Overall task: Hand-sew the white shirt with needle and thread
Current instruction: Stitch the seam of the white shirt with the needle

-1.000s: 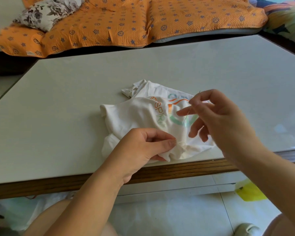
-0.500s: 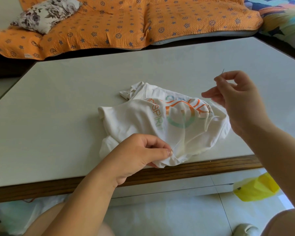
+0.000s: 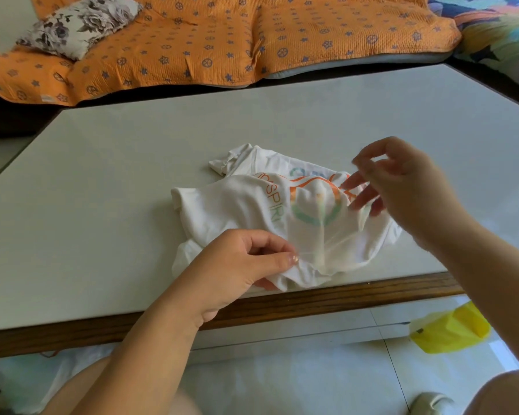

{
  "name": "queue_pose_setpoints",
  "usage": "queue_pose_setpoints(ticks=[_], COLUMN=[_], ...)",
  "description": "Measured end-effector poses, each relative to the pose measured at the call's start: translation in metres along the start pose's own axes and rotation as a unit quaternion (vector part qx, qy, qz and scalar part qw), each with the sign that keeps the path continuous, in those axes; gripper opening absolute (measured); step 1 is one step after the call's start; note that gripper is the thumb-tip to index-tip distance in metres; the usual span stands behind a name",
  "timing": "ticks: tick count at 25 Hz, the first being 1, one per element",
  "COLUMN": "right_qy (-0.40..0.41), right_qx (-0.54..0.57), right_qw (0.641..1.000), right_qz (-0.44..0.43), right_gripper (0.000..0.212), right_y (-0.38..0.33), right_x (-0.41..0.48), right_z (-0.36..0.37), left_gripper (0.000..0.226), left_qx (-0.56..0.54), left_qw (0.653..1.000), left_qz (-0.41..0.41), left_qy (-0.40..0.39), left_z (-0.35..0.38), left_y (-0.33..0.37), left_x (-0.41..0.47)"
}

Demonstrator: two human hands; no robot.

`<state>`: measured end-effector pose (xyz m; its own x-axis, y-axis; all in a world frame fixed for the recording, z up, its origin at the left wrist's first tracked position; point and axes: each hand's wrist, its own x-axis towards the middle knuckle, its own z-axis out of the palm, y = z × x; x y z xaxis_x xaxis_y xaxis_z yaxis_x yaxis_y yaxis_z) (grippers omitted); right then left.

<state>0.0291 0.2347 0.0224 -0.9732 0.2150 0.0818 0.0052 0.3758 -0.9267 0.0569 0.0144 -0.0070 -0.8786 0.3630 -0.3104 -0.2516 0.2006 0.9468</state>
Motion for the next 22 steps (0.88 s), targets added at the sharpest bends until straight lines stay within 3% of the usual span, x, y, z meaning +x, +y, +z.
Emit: queue_pose_setpoints(ticks=[2, 5, 8, 13, 19, 22], right_qy=[-0.119, -0.241, -0.209, -0.139, -0.136, -0.085], right_qx=[0.05, 0.116, 0.096, 0.009, 0.02, -0.01], right_qw=[0.991, 0.959, 0.971, 0.99, 0.99, 0.994], right_qz=[0.046, 0.091, 0.074, 0.01, -0.005, -0.061], right_gripper=[0.014, 0.011, 0.01, 0.014, 0.011, 0.011], right_y=[-0.012, -0.017, -0.011, -0.007, -0.001, -0.003], right_x=[-0.028, -0.06, -0.061, -0.057, -0.059, -0.064], right_z=[0.01, 0.023, 0.026, 0.024, 0.025, 0.023], left_gripper=[0.004, 0.016, 0.012, 0.014, 0.012, 0.013], left_qx=[-0.031, -0.058, -0.05, 0.082, 0.041, 0.015], left_qw=[0.999, 0.997, 0.997, 0.991, 0.994, 0.996], left_qz=[0.016, 0.034, 0.035, 0.055, 0.054, 0.047], left_qy=[0.019, 0.032, 0.045, 0.089, 0.084, 0.08], left_z=[0.002, 0.003, 0.0, -0.005, -0.003, -0.002], left_y=[0.001, 0.002, 0.003, 0.001, 0.003, 0.004], left_x=[0.001, -0.001, -0.002, -0.003, -0.005, -0.004])
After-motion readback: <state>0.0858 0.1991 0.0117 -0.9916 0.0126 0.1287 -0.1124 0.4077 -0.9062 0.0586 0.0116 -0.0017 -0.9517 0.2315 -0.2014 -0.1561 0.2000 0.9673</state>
